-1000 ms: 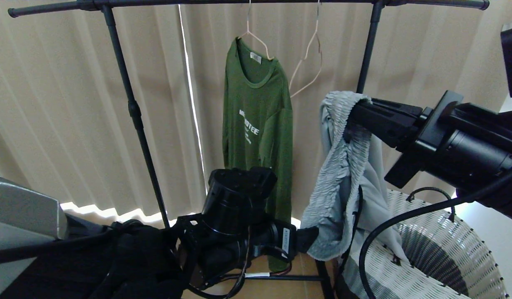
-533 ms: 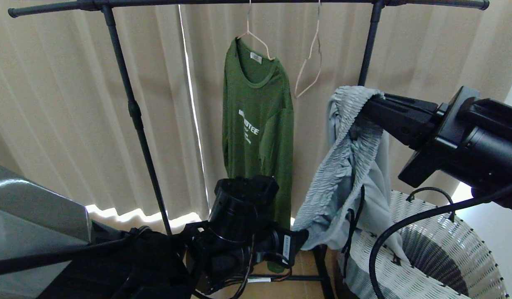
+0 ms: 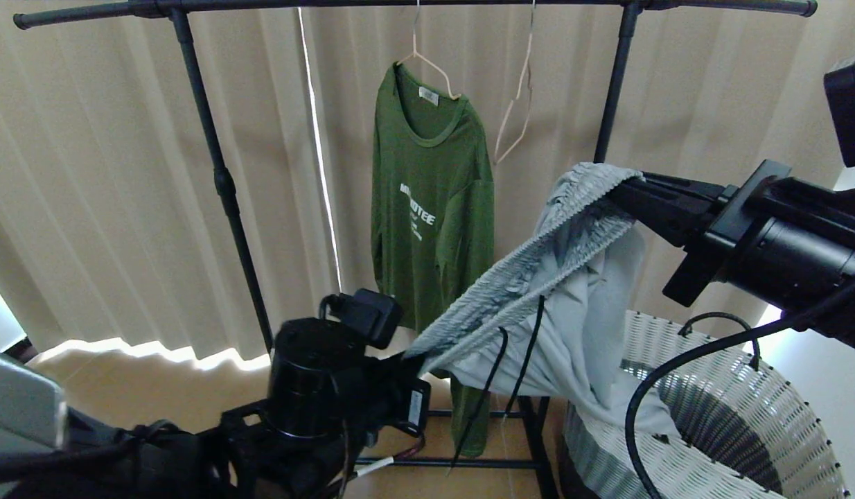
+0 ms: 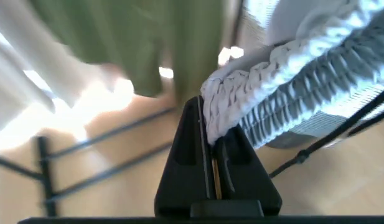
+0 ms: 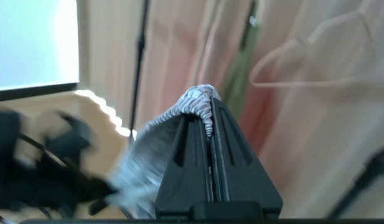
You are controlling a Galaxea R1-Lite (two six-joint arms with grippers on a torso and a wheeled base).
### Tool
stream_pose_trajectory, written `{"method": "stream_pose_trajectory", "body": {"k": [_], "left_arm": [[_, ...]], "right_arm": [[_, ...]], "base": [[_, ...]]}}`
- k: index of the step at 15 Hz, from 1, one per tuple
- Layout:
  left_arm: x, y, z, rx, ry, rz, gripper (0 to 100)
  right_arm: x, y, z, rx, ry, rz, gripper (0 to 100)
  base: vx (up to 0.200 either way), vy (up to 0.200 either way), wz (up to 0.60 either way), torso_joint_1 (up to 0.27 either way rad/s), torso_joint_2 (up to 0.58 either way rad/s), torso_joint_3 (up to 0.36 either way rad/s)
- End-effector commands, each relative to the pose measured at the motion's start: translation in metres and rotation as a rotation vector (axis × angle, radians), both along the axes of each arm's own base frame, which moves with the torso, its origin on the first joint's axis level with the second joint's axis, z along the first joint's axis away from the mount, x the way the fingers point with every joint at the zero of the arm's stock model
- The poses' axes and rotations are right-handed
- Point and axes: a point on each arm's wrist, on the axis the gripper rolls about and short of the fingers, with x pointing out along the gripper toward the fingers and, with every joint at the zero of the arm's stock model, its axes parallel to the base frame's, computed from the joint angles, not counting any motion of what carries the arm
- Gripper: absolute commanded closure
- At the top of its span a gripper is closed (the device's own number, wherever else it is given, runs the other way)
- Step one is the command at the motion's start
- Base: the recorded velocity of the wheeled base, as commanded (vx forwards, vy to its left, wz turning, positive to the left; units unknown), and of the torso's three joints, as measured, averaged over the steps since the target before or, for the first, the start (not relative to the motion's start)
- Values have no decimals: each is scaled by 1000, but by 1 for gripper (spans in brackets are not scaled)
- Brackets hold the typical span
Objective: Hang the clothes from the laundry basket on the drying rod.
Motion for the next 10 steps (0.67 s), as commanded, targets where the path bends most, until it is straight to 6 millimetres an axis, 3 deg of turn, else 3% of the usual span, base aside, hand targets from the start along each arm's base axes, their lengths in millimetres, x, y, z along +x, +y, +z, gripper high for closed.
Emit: {"method": "stream_pose_trajectory", "body": {"k": [1, 3, 4, 5, 10], "left_arm": [[-4, 56, 62, -52, -170, 118, 100], [-13, 78, 102, -61, -233, 125, 100], [-13, 78, 102, -61, -233, 125, 100], [-28, 90, 151, -96, -276, 96, 100], [-27, 89, 248, -156, -419, 62, 100]], "right_arm": [[11, -6, -4, -9, 10, -53, 100], [17, -9, -5, -13, 16, -76, 100], [17, -9, -5, -13, 16, -76, 100], [24, -15, -1, -4, 3, -109, 100], [48, -31, 34, 41, -97, -216, 100]], "base": [[0, 0, 0, 0, 0, 0], [0, 0, 0, 0, 0, 0], [0, 0, 0, 0, 0, 0], [0, 0, 0, 0, 0, 0], [0, 0, 0, 0, 0, 0]]}}
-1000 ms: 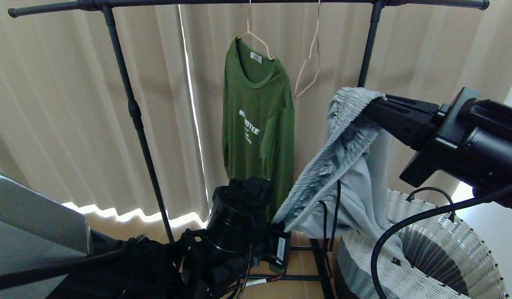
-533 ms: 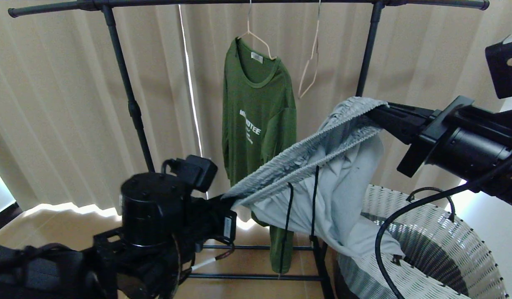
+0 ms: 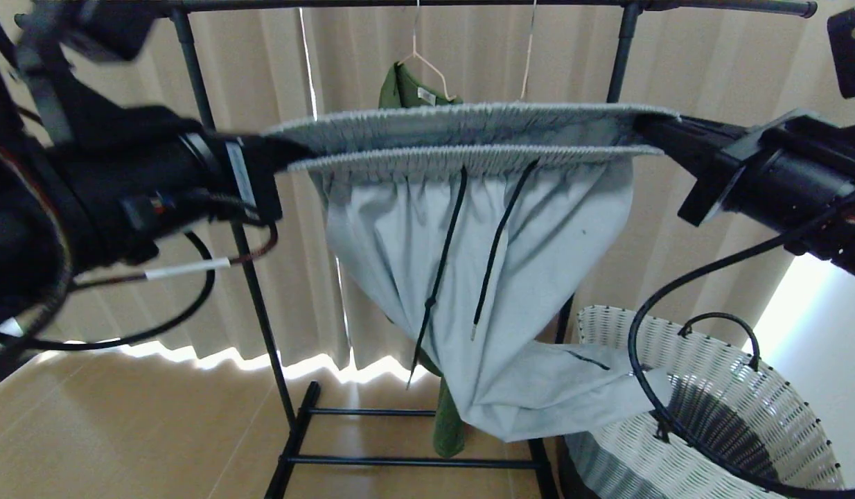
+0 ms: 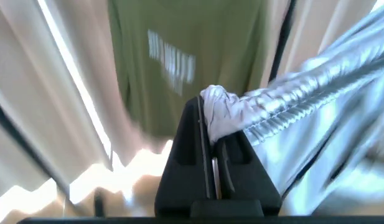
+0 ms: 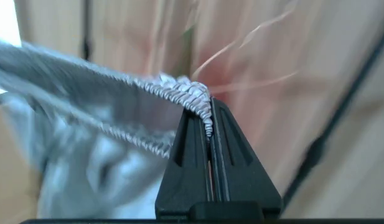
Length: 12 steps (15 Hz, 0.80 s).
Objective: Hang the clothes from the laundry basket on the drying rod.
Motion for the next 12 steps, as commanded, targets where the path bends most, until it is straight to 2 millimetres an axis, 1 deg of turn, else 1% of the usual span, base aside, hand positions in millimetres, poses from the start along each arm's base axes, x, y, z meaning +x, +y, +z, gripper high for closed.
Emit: {"method": "stream_pose_trajectory", "body": {"k": [1, 2, 3, 4, 5, 7, 8, 9, 10, 12], "left_arm": [[-5, 4, 59, -35, -128, -4, 100], [2, -1, 68, -29, -140, -6, 100], [6, -5, 68, -27, -139, -7, 100], [9, -8, 65, -21, -131, -12, 100], [12, -15, 55, -9, -95, -26, 100], [18, -20, 23, 52, -7, -33, 100], [21, -24, -5, 97, 75, -39, 100], [22, -28, -18, 110, 115, -47, 100], [25, -31, -25, 100, 129, -44, 100], [28, -32, -19, 66, 92, -39, 100]], "right_arm": [[19, -6, 16, 17, -44, -53, 100], [29, -7, 27, 30, -73, -74, 100], [34, -9, 30, 33, -82, -85, 100], [35, -10, 28, 32, -76, -89, 100], [36, -10, 22, 24, -57, -92, 100], [35, -11, 9, 7, -23, -96, 100], [33, -11, -3, -8, 16, -94, 100], [33, -11, -14, -20, 47, -95, 100], [33, -11, -22, -29, 67, -95, 100], [34, -11, -19, -13, 25, -96, 100]], "base": [[0, 0, 0, 0, 0, 0], [0, 0, 0, 0, 0, 0], [0, 0, 0, 0, 0, 0], [0, 0, 0, 0, 0, 0], [0, 0, 0, 0, 0, 0], [0, 0, 0, 0, 0, 0], [0, 0, 0, 0, 0, 0], [0, 0, 0, 0, 0, 0], [0, 0, 0, 0, 0, 0], [0, 0, 0, 0, 0, 0]]}}
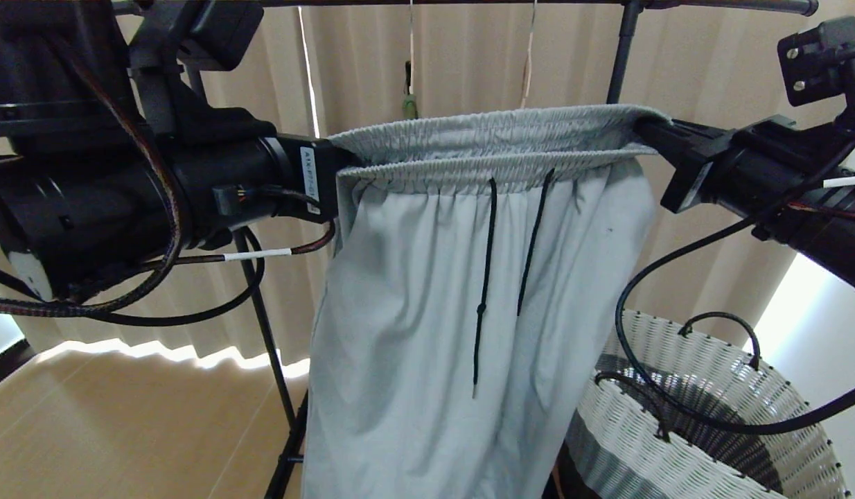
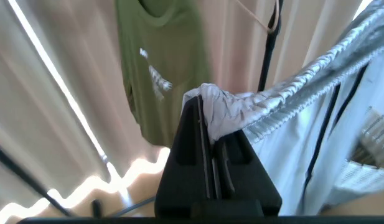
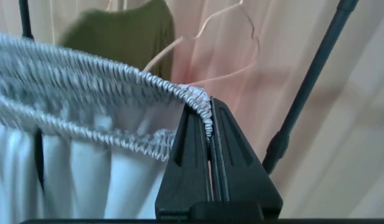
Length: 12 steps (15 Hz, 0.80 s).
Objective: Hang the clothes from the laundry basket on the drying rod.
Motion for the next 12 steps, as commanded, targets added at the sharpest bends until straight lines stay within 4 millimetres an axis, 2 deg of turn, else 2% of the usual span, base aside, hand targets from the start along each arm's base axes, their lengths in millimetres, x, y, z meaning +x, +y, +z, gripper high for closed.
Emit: {"method": "stream_pose_trajectory", "body": {"k": [1, 6, 8, 11, 12], "left_arm": [[4, -2, -6, 11, 15, 5, 100], [4, -4, -7, 18, 17, -5, 100], [8, -7, -14, 26, 42, -2, 100], [29, -20, -20, 33, 58, 57, 100], [42, -28, -19, 32, 51, 86, 100]], "right_arm": [[2, -2, -4, -5, 9, -7, 100], [5, -2, -6, -9, 15, -14, 100], [1, -4, -8, -14, 23, -17, 100], [-21, -12, -1, -35, 5, -22, 100], [-38, -17, 5, -40, 17, -16, 100]], "base": [[0, 0, 0, 0, 0, 0], [0, 0, 0, 0, 0, 0], [0, 0, 0, 0, 0, 0], [0, 0, 0, 0, 0, 0], [0, 0, 0, 0, 0, 0]]}}
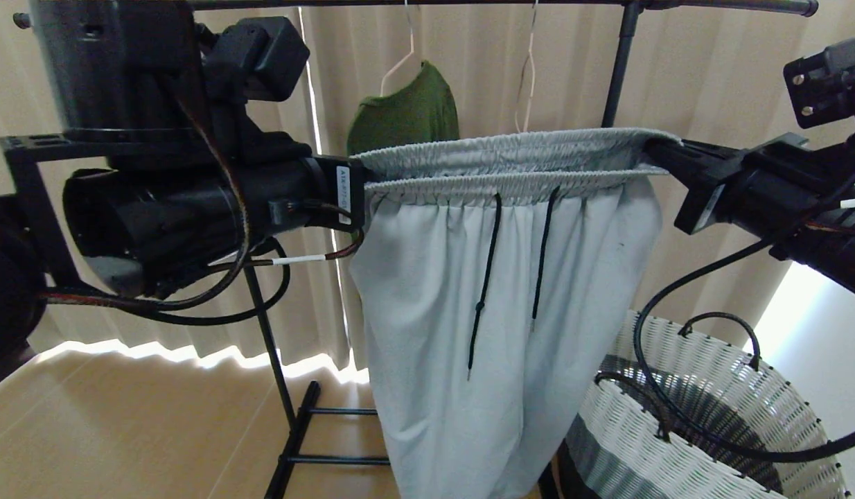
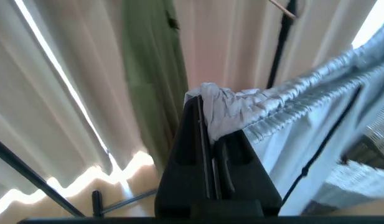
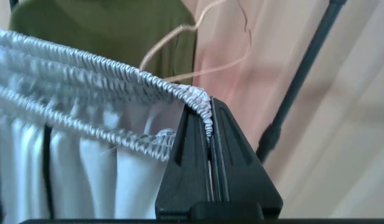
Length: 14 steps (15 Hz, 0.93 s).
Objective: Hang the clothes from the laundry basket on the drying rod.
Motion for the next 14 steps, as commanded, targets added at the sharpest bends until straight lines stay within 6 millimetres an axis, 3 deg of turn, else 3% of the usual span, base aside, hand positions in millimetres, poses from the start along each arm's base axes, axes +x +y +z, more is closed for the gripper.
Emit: {"method": "stream_pose_trajectory", "body": {"k": [1, 4, 7, 11, 14], "left_arm": [[27, -17, -7, 14, 12, 34, 100], [55, -38, -14, 14, 13, 47, 100], [68, -48, -17, 7, 11, 47, 100], [70, -49, -20, 12, 18, 49, 100], [61, -42, -12, 5, 7, 50, 100]], "right_arm": [[-34, -12, 15, 4, -20, 11, 100], [-80, -17, 14, -1, 14, 93, 100], [-107, -19, 5, -17, 33, 192, 100], [-109, -20, 2, -30, 65, 195, 100], [-90, -15, -5, -46, 114, 165, 100]], "base": [[0, 0, 0, 0, 0, 0], [0, 0, 0, 0, 0, 0], [0, 0, 0, 0, 0, 0], [0, 0, 0, 0, 0, 0], [0, 0, 0, 0, 0, 0]]}}
